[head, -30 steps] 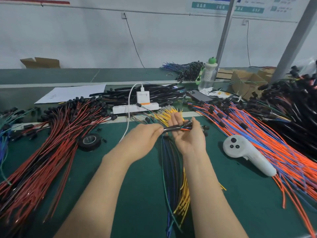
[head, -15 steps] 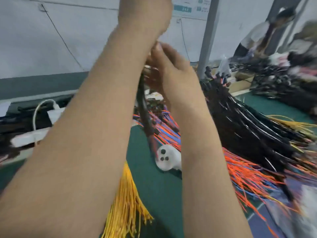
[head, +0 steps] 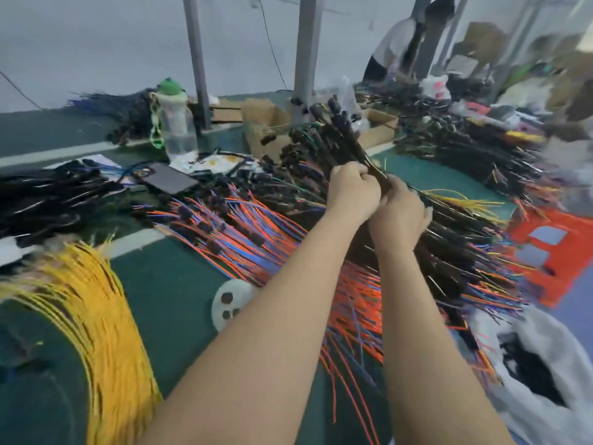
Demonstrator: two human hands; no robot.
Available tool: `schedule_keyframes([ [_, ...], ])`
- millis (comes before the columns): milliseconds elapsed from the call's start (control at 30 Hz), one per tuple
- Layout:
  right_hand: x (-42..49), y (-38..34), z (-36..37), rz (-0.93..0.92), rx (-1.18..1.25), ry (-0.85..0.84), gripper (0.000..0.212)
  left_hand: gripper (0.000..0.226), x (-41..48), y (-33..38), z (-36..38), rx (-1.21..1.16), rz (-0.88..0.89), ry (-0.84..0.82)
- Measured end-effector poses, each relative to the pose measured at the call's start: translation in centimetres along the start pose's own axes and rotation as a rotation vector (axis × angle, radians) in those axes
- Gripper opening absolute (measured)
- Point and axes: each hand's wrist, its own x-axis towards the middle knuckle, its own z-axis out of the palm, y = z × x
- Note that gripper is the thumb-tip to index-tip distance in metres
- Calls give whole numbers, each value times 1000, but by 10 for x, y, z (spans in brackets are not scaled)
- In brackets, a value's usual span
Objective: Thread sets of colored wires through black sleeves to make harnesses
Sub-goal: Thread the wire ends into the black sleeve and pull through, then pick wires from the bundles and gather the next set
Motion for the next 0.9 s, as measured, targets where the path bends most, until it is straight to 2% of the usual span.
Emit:
schedule_keyframes([
  [100,-11,-19,-4,-84,203,261,45,26,-9,-13,-22,-136,27,125],
  [167,-33,-54,-2,-250,423,308,41,23,-14,-17,-52,-284,4,234],
  [267,-89,-118,10,-367,719,23,30,23,-37,-28,-122,-409,-7,441],
  [400,-181,-184,34,-522,819,-382,23,14,-103,-62,-225,-569,-85,746],
  [533,-283,-227,48,-722,775,-782,21,11,-189,-96,-306,-451,-131,1105],
  [667,-384,-257,51,-857,743,-1104,15,16,-280,-124,-367,-282,-158,1350],
  [767,-457,-276,50,-924,684,-1274,16,19,-341,-142,-408,-212,-216,1522],
  [900,-537,-298,47,-978,661,-1343,17,19,-408,-160,-463,-222,-239,1708],
])
